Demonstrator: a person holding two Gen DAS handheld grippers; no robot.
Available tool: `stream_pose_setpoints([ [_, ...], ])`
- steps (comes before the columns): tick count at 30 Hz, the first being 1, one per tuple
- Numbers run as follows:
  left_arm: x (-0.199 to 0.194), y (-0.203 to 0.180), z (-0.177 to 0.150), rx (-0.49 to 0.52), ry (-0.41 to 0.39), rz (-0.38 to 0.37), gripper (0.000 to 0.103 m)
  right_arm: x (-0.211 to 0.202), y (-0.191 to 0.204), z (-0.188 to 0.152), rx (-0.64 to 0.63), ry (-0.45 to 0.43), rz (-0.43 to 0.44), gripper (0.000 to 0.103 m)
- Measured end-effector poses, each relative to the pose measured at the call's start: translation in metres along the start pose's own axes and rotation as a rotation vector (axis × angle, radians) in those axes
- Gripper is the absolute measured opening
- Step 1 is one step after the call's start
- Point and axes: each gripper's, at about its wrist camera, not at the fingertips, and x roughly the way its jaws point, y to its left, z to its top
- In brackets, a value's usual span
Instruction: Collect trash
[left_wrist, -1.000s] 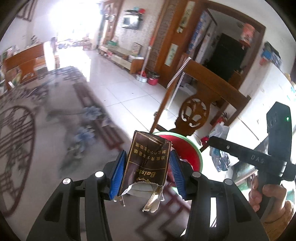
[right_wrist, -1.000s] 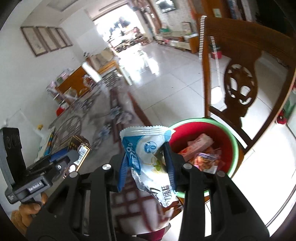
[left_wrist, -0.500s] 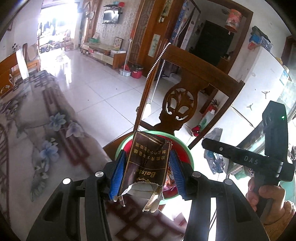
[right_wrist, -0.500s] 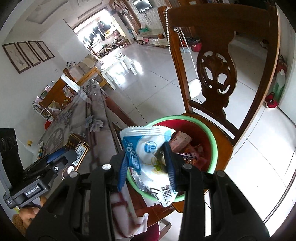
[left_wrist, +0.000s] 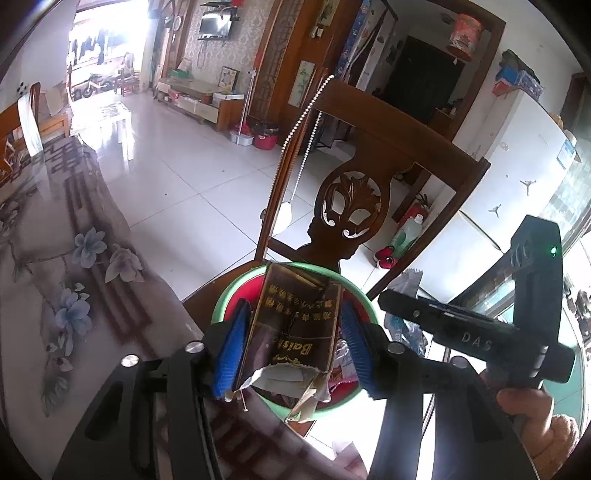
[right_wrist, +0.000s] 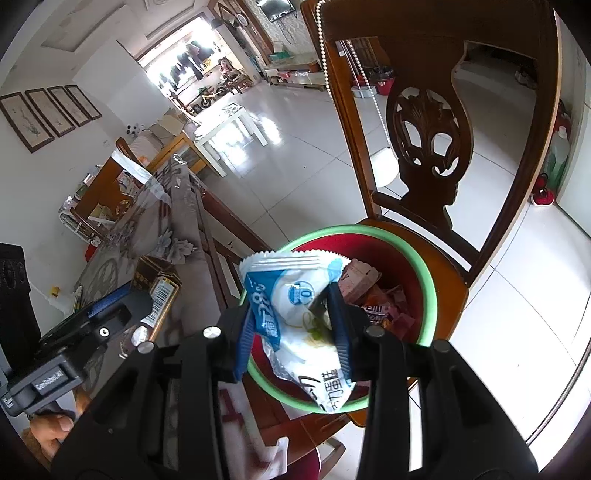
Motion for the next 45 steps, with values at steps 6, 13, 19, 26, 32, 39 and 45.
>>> stream_pose_setpoints([
  [6, -0.002, 0.007, 0.001, -0.04, -0.032, -0.012, 0.081, 0.007, -0.001, 0.004, -0.001, -0.031, -0.01, 0.059],
  [13, -0.037, 0.018, -0.004, -0.08, -0.093, 0.092, 0.089, 0.003, 0.005, 0.012, 0.032, -0.088, -0.022, 0.074],
  [19, -0.112, 0.022, -0.015, -0.093, -0.245, 0.172, 0.096, -0.039, 0.063, 0.005, -0.071, -0.179, -0.025, 0.094],
  [26, -0.226, 0.013, -0.034, -0.101, -0.499, 0.321, 0.095, -0.065, 0.142, -0.015, -0.168, -0.225, 0.082, 0.098],
  [32, -0.284, 0.017, -0.049, -0.165, -0.584, 0.455, 0.095, -0.064, 0.2, -0.058, -0.254, -0.285, 0.144, 0.098],
  [39, -0.304, 0.024, -0.063, -0.136, -0.54, 0.59, 0.095, -0.077, 0.216, -0.077, -0.259, -0.421, 0.107, 0.098],
  [45, -0.315, 0.028, -0.068, -0.143, -0.539, 0.578, 0.095, -0.079, 0.208, -0.076, -0.215, -0.43, 0.096, 0.098],
])
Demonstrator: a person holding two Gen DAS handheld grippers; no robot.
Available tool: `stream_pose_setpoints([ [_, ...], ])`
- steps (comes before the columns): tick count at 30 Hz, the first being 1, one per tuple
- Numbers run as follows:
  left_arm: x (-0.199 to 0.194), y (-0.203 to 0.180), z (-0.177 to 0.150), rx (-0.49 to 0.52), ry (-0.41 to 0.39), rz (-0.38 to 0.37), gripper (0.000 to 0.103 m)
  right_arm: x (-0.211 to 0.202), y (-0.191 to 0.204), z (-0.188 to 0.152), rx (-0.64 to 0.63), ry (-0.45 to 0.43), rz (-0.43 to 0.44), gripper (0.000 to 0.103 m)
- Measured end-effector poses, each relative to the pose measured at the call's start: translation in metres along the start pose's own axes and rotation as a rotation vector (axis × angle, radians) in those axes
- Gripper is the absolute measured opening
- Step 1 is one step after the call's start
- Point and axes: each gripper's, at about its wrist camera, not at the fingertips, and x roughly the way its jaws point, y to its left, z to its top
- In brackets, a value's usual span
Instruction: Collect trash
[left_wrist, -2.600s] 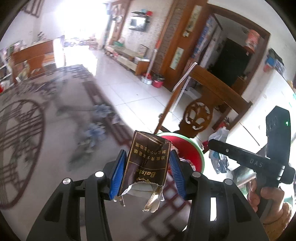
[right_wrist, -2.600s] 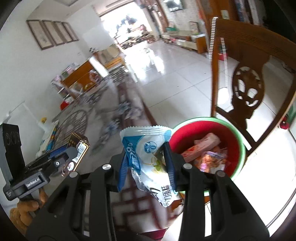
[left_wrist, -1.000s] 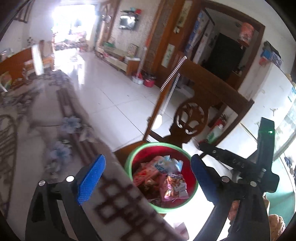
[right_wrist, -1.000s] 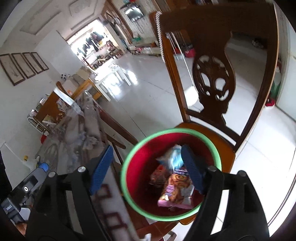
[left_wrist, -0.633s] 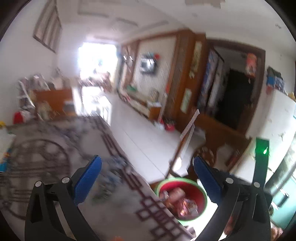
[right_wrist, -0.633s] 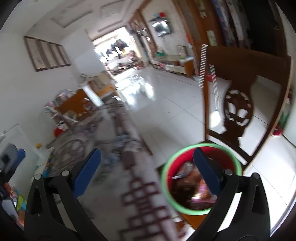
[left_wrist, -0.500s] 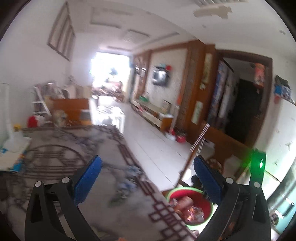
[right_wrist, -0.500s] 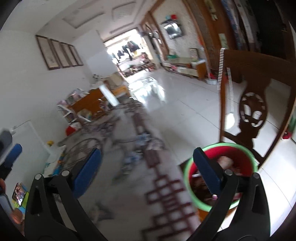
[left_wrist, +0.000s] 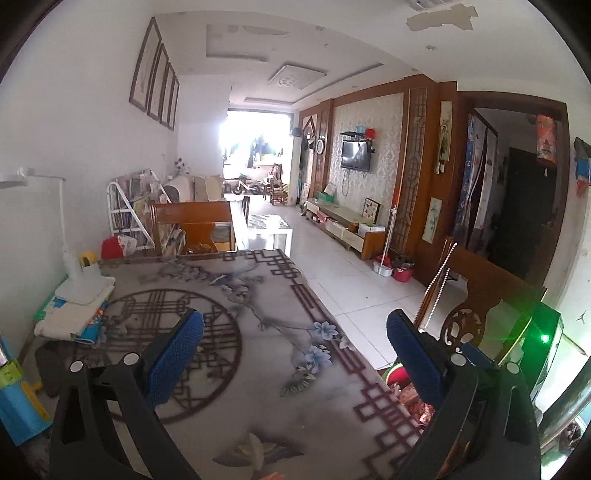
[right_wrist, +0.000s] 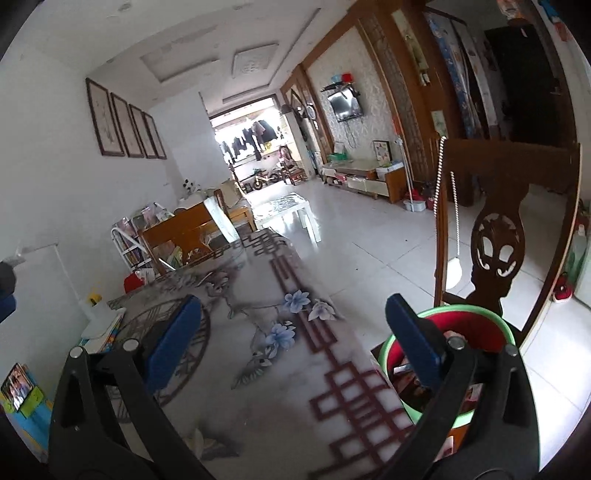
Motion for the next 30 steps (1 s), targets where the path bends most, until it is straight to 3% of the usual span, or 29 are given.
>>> stream_pose_setpoints([
  [30, 0.0014, 0.002, -0.007, -0.052, 0.026, -0.033, 0.095, 0.0035, -0.0081, -0.0045, 0.019, 0.011, -0.008, 0.098],
])
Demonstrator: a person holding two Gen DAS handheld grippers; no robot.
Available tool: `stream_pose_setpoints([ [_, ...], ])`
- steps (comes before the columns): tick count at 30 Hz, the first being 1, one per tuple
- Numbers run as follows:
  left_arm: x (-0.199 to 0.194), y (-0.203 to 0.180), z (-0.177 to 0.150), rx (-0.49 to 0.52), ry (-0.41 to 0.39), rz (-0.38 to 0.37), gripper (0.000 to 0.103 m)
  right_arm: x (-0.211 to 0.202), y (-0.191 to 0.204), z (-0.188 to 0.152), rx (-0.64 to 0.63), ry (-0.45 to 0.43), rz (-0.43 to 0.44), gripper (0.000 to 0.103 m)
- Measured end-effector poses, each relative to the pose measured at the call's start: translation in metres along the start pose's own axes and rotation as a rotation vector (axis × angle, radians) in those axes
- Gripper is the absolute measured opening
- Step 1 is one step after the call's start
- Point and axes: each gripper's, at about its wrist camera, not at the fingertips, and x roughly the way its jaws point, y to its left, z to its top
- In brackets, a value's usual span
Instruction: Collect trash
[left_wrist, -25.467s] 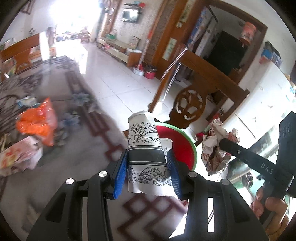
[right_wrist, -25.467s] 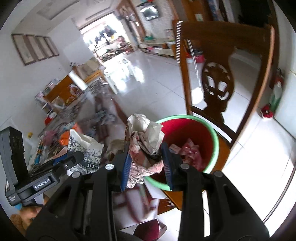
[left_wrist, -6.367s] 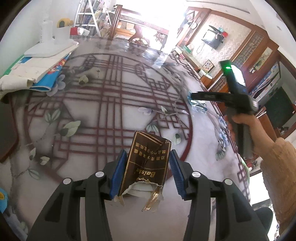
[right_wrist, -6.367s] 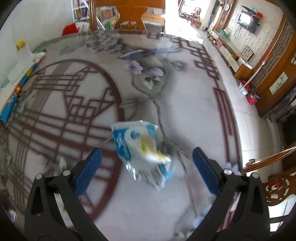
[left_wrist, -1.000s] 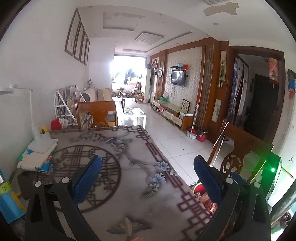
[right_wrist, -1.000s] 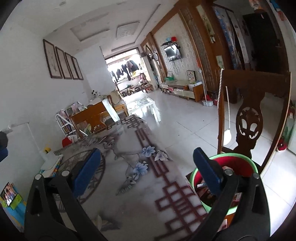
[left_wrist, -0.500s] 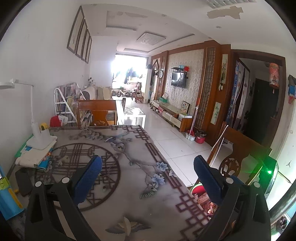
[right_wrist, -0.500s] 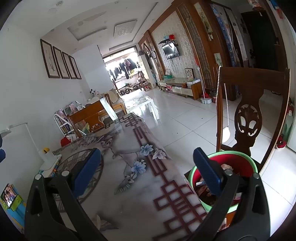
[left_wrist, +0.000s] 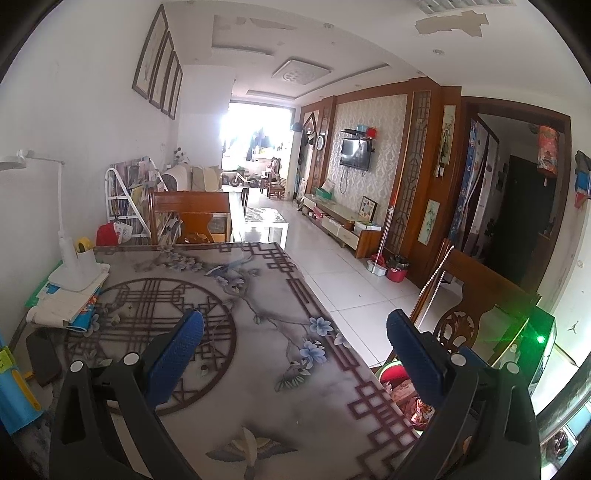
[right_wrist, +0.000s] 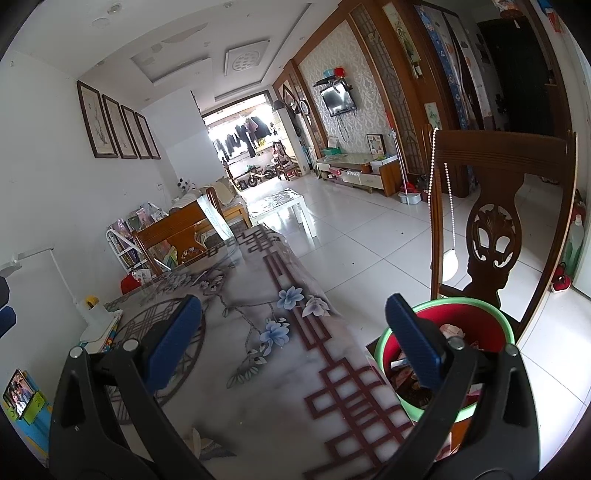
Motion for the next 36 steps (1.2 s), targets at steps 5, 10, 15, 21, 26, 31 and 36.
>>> stream_pose_setpoints([
  [5, -0.0001, 0.0001, 0.0003, 0.002, 0.0, 0.001, 0.095, -0.0001, -0.0006, -0.0002, 0.0, 0.0, 0.0, 0.098],
  [10, 0.0001, -0.0003, -0.0003, 0.0, 0.001, 0.001, 0.095, 0.0001, -0.0001, 0.0005, 0.001, 0.0, 0.0, 0.098],
  [15, 0.0009, -0.003, -0.0046, -0.001, 0.006, 0.001, 0.095, 0.0003, -0.0004, -0.0005, 0.001, 0.001, 0.0, 0.098],
  [21, 0.002, -0.0027, -0.0074, 0.001, 0.014, -0.003, 0.095, 0.0002, -0.0007, -0.0007, 0.002, 0.002, -0.001, 0.098],
  [26, 0.0034, -0.0008, -0.008, -0.001, 0.02, -0.007, 0.095, 0.0004, -0.0002, -0.0002, 0.001, 0.003, -0.001, 0.098],
  [31, 0.0042, 0.0, -0.0075, -0.003, 0.023, -0.009, 0.095, 0.0002, -0.0004, -0.0004, 0.0, 0.003, -0.002, 0.098],
  [36, 0.0042, 0.0003, -0.0072, -0.003, 0.023, -0.009, 0.095, 0.0002, 0.0001, 0.0001, 0.002, 0.004, -0.003, 0.098],
])
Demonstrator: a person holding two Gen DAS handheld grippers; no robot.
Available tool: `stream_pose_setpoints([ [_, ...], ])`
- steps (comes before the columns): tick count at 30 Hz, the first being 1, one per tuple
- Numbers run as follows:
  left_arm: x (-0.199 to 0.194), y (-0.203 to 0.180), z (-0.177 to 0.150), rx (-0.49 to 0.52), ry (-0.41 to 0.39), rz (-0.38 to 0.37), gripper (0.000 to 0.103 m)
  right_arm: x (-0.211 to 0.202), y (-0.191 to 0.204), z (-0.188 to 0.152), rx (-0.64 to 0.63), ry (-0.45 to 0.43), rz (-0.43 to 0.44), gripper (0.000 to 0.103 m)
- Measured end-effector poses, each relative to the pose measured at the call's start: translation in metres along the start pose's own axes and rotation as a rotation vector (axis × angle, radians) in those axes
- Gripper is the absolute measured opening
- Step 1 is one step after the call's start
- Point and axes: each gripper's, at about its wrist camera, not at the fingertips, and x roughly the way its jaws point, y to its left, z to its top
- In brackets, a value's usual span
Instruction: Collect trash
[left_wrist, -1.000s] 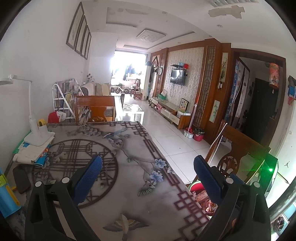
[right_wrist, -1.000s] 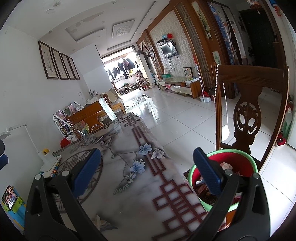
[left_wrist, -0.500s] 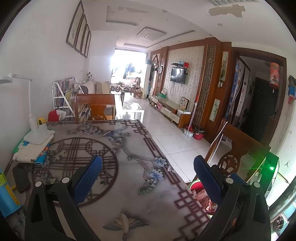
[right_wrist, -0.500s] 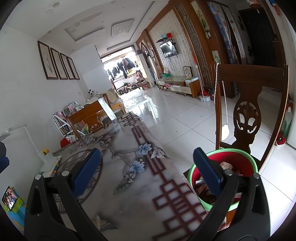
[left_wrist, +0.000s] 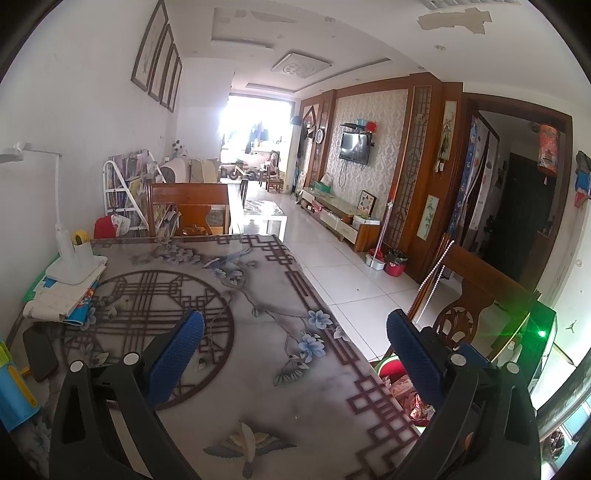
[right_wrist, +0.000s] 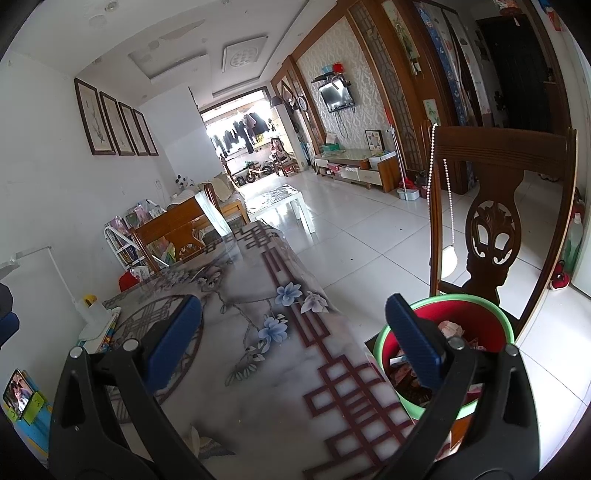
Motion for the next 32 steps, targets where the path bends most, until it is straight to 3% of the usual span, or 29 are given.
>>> stream_pose_setpoints([
  [24, 0.001, 0.002, -0.01, -0.014, 0.01, -0.007, 0.095, 0.001, 0.001, 0.0, -0.001, 0.008, -0.006, 0.098],
  [29, 0.039, 0.038, -0.023, -0.053, 0.094, 0.047, 0.095, 0.022, 0.021, -0.013, -0.107, 0.091, 0.003, 0.098],
  [31, 0.064, 0.062, -0.038, -0.063, 0.145, 0.137, 0.095, 0.049, 0.044, -0.028, -0.225, 0.16, -0.004, 0.098],
  [32, 0.083, 0.084, -0.053, -0.079, 0.179, 0.224, 0.095, 0.07, 0.059, -0.04, -0.292, 0.213, -0.002, 0.098],
])
